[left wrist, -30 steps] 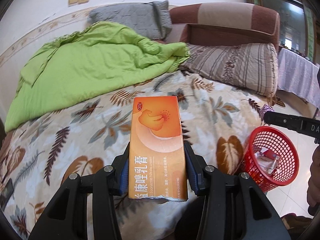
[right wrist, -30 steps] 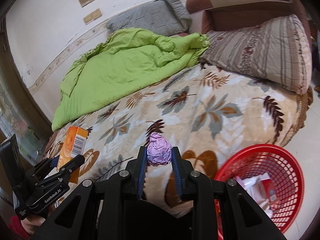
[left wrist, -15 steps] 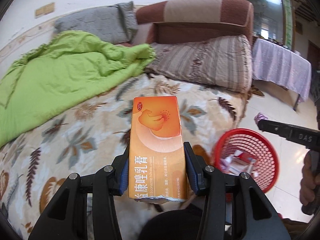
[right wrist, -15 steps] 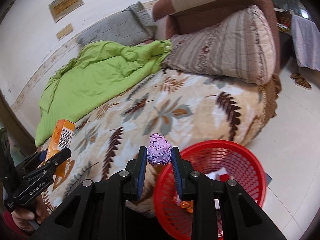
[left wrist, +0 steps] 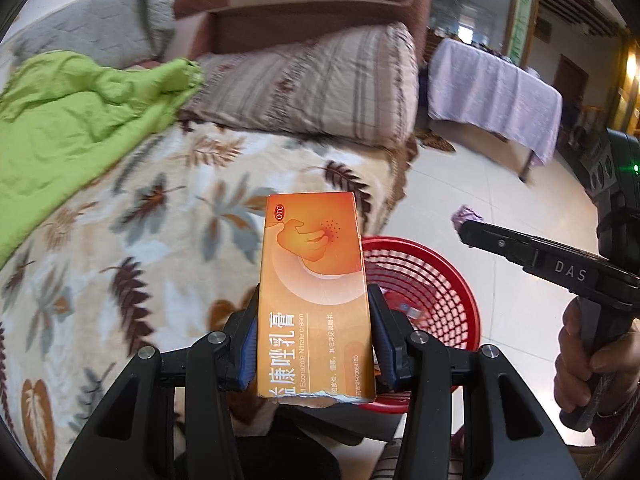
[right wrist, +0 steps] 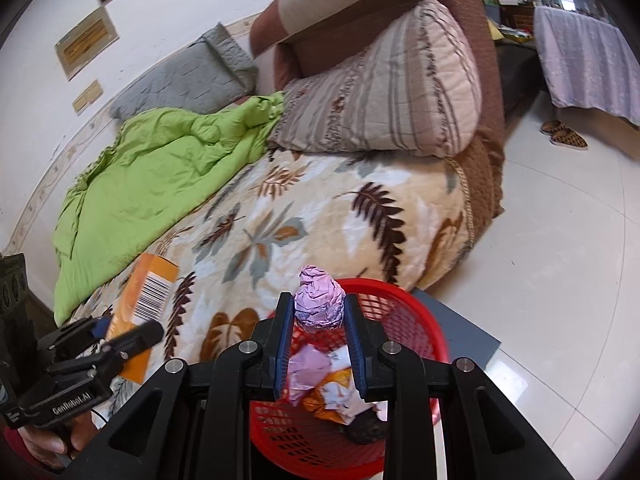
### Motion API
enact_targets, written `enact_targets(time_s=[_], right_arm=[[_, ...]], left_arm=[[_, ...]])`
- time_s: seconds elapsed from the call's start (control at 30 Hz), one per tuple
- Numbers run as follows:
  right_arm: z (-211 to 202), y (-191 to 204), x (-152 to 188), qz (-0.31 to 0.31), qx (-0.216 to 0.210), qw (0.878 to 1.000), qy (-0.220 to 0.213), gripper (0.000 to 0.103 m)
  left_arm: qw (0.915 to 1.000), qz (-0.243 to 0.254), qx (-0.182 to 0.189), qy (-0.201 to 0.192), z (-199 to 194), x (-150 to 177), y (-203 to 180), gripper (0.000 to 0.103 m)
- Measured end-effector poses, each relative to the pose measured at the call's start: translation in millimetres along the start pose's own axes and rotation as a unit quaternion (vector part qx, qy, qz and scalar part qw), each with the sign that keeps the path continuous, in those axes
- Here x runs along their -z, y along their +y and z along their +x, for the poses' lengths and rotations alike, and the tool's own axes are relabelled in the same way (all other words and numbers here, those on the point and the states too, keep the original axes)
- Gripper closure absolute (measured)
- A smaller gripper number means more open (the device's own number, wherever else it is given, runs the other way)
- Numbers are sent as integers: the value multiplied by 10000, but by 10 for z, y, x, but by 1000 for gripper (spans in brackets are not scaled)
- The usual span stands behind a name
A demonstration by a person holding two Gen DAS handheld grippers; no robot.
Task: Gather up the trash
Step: 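Carry both items over the red wastebasket and open both tools to drop them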
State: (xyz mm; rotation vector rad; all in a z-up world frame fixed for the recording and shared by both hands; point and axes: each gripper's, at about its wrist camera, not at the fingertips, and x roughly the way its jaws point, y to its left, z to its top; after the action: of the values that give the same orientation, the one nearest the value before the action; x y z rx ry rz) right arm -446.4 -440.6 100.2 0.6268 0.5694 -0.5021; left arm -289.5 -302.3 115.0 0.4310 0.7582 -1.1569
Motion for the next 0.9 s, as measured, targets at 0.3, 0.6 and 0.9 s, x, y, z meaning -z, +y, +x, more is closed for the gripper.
enact_targets(time_s=[0.3,0.6,0.9], right_arm=[[114,-190,57,218,-14,9996,168,75],[184,-274,50,285,45,9993,229,73],[161,-291,52,314,193,9990,254,58]], left_arm=[[9995,-40,207,255,261,-45,-156,57],[9983,-79,396,428,422,-51,-205,57],[9980,-207,396,452,411,0,-157,35]])
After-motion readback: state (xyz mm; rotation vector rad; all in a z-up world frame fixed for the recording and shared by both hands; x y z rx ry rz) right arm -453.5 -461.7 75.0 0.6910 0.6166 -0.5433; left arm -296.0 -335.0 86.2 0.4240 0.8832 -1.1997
